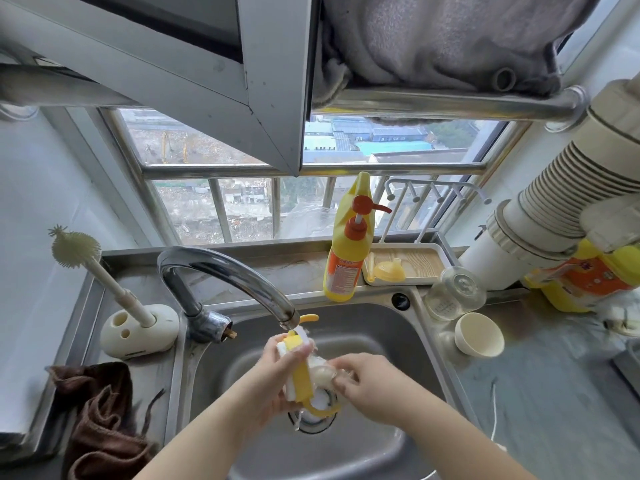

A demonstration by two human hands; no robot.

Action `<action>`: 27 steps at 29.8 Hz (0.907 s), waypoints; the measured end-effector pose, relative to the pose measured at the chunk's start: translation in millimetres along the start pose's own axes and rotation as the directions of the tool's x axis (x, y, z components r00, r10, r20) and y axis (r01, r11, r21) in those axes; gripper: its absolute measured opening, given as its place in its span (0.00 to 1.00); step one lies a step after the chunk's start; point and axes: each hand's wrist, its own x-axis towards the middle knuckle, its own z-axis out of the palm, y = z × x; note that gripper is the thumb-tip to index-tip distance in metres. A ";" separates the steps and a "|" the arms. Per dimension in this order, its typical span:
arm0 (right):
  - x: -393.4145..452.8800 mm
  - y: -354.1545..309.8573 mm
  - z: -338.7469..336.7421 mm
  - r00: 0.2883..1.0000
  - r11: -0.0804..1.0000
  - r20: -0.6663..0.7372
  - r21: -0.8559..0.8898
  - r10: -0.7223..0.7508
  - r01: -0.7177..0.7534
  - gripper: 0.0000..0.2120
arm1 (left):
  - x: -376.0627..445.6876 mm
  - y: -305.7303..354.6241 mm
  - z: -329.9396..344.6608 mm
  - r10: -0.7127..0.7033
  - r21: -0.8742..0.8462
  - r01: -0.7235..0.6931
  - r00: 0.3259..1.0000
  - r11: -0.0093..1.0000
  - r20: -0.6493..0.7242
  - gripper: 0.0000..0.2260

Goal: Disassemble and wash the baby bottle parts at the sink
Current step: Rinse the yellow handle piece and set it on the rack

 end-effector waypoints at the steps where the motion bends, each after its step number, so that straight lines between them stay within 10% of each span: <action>1: -0.7 3.7 -2.9 1.000 1.000 -0.018 0.021 0.023 -0.023 0.15 | 0.3 -0.7 -0.3 -0.002 0.007 0.002 0.999 1.000 -0.032 0.18; 11: -9.5 14.6 31.5 0.987 0.826 -0.108 0.562 0.117 -0.037 0.14 | -3.7 1.2 4.7 -0.136 -0.124 0.123 0.986 0.985 -0.099 0.18; 21: -7.4 31.3 1.6 0.956 0.742 -0.134 0.661 0.262 -0.111 0.05 | -10.7 -6.7 -1.8 -0.068 0.048 0.062 0.989 0.997 0.134 0.21; 27: -15.9 48.0 -19.6 0.942 0.791 -0.175 0.599 0.286 -0.129 0.08 | -7.4 -12.7 28.0 0.049 0.038 -0.047 0.998 0.998 -0.046 0.09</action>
